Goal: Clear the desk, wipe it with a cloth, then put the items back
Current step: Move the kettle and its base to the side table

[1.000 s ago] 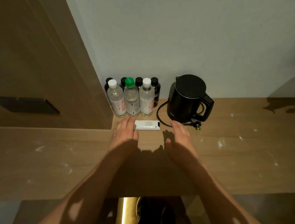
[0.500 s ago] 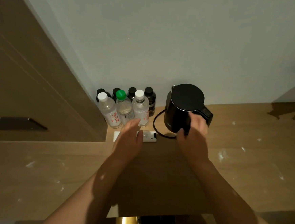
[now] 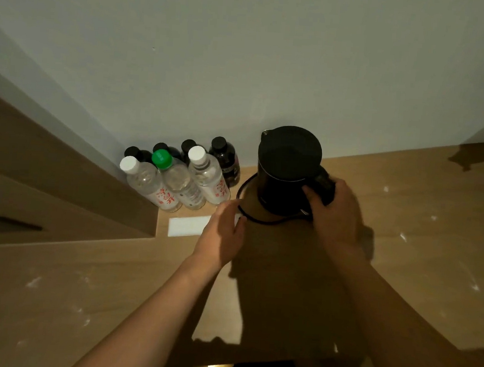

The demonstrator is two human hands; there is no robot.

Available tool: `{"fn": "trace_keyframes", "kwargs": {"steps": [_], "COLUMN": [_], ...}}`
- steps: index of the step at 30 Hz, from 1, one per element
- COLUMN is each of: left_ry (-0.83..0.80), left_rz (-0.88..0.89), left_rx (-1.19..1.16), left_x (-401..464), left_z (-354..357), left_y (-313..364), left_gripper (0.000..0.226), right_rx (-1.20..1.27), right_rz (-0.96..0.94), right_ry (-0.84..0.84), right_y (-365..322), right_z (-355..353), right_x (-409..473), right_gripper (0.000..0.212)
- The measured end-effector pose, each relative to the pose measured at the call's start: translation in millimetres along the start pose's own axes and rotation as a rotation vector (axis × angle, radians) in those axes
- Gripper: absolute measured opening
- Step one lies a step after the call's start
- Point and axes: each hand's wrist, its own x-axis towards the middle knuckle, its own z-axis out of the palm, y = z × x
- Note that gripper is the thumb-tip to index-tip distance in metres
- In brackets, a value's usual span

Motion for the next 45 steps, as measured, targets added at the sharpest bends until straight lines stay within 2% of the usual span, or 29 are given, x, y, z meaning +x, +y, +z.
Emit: {"fn": "trace_keyframes", "kwargs": {"steps": [4,9,16,19,21,25,32,41,45], "left_ry": [-0.066,-0.101,-0.042,-0.052,-0.073,-0.099,-0.104,-0.218,-0.268], "left_rz": [0.017,-0.013,0.01,0.048,0.055,0.021,-0.084,-0.236,-0.261], "left_rx": [0.083,0.118,0.134,0.152,0.164,0.195,0.172,0.307,0.351], "left_x": [0,-5,-2,3,8,20,64,127,135], "left_z": [6,8,0,5,11,23,32,61,73], "left_y": [3,17,45,57,63,68,78,62,53], "left_gripper": [0.042,0.042,0.046,0.048,0.05,0.054,0.064,0.12,0.127], "right_rx": [0.108,0.198,0.178,0.237,0.204,0.248,0.327,0.389,0.415], "right_rz": [0.029,0.044,-0.057,0.005,-0.014,-0.006,0.055,0.023,0.031], "right_ry": [-0.108,-0.11,0.001,-0.007,0.075,0.223,0.303,0.378,0.407], "right_y": [5,-6,-28,-26,-22,-11,4,7,11], "right_z": [-3,-11,-43,-59,-70,-88,-95,-87,-84], "right_x": [3,2,-12,-20,-24,-27,-21,-5,2], "right_gripper": [0.029,0.02,0.018,0.024,0.021,0.017,0.019,0.018,0.025]}}
